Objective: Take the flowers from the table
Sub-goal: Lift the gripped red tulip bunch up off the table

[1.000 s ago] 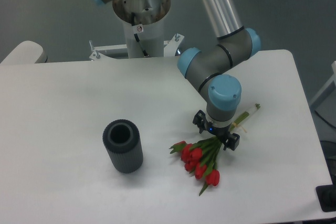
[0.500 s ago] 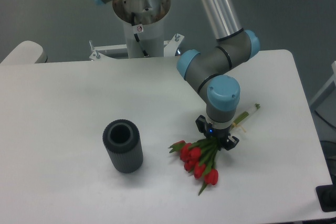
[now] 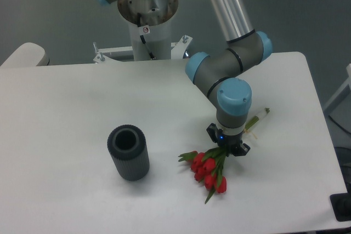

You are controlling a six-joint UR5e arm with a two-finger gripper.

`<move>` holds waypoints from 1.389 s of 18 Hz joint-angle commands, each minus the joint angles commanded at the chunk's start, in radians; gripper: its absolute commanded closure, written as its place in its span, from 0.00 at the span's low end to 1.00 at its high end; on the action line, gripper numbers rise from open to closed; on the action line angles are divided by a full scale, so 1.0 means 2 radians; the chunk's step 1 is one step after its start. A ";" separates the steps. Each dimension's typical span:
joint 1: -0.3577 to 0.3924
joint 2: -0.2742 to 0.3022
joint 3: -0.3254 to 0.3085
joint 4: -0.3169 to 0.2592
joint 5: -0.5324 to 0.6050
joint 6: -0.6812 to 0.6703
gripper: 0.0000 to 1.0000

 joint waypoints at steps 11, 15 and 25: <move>-0.009 0.038 0.093 -0.028 -0.146 0.003 0.79; -0.001 0.060 0.092 -0.029 -0.210 -0.005 0.79; 0.014 0.084 0.089 -0.028 -0.342 -0.074 0.79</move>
